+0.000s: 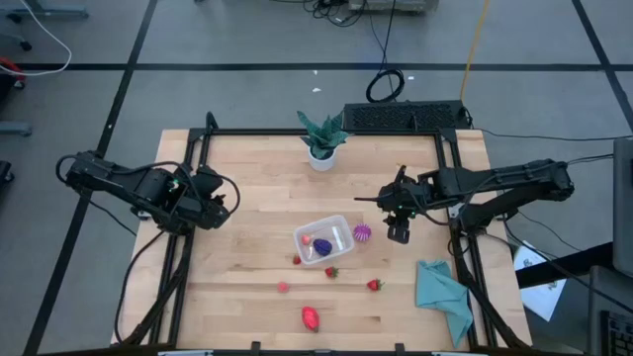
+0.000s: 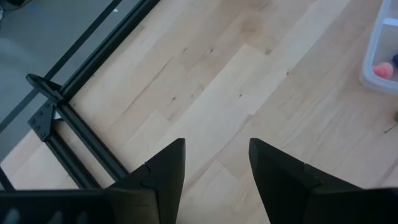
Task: Pick and placing Produce into tupperware
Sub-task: Put the onion into the transparent bin
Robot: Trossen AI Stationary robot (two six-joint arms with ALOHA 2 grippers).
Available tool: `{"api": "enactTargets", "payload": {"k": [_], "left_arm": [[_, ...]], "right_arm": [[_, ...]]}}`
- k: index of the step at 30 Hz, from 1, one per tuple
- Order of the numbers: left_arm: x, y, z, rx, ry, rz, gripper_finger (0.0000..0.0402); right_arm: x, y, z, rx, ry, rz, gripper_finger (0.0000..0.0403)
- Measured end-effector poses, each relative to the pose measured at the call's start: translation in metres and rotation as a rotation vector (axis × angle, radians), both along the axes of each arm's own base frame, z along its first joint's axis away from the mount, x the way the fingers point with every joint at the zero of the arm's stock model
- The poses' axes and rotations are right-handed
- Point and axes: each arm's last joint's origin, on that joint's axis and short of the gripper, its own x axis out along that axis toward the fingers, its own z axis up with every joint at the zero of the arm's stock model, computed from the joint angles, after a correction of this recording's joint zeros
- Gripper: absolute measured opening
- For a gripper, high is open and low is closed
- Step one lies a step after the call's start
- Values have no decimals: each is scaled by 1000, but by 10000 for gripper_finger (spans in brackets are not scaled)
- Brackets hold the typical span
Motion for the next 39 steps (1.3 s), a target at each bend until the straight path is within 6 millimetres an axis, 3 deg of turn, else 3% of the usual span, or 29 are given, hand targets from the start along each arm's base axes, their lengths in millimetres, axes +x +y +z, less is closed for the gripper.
{"api": "enactTargets", "payload": {"k": [24, 39], "left_arm": [[1, -1, 0, -12, -12, -4, 184], [1, -1, 0, -14, -14, -1, 184]], "right_arm": [[5, 0, 1, -9, -40, 12, 167], [5, 0, 1, 16, -42, -42, 287]]}}
